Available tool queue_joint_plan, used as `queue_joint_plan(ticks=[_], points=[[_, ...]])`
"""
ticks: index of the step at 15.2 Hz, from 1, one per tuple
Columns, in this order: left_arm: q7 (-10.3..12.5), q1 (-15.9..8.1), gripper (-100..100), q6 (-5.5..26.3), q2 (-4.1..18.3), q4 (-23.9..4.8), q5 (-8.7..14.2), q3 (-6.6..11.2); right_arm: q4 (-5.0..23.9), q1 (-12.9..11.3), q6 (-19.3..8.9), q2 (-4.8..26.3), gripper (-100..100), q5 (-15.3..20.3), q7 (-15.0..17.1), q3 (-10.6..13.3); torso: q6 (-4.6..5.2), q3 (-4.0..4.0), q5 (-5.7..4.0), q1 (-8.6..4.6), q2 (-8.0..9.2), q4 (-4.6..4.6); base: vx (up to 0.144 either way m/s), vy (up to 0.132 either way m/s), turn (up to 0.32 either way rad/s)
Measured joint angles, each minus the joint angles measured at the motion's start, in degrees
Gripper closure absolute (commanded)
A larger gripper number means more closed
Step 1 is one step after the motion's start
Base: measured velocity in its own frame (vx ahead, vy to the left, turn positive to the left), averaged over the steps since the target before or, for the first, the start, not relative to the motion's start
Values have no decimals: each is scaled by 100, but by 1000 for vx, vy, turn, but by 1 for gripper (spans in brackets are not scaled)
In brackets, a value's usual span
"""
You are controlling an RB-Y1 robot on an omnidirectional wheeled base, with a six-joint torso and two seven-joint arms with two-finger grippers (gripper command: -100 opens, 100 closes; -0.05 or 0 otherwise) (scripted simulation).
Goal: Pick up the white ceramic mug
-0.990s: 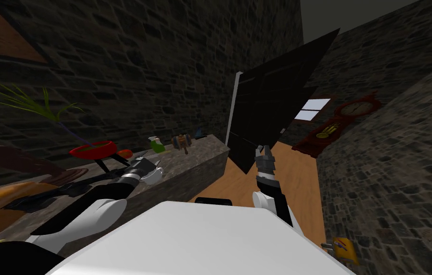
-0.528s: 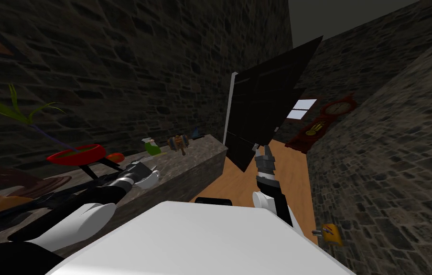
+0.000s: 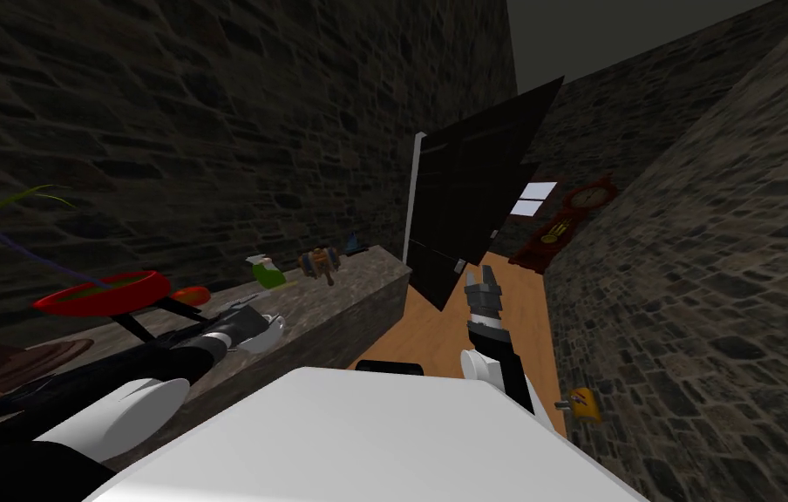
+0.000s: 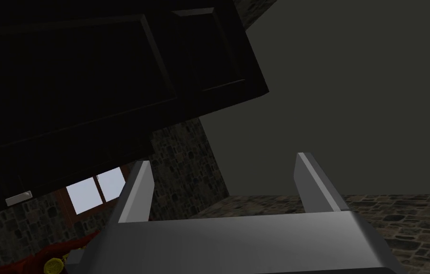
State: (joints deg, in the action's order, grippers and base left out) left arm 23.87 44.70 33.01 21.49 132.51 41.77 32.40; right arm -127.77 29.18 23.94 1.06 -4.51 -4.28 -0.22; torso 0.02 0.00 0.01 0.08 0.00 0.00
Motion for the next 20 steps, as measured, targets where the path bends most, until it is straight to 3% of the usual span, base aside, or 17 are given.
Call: queue_joint_plan(ticks=[20], points=[[509,555,-100,2283,151,-86,1116,887,0,1,0,0,0,0,0,-1,-3,0,2,7,-1,0,-6,22,-104]])
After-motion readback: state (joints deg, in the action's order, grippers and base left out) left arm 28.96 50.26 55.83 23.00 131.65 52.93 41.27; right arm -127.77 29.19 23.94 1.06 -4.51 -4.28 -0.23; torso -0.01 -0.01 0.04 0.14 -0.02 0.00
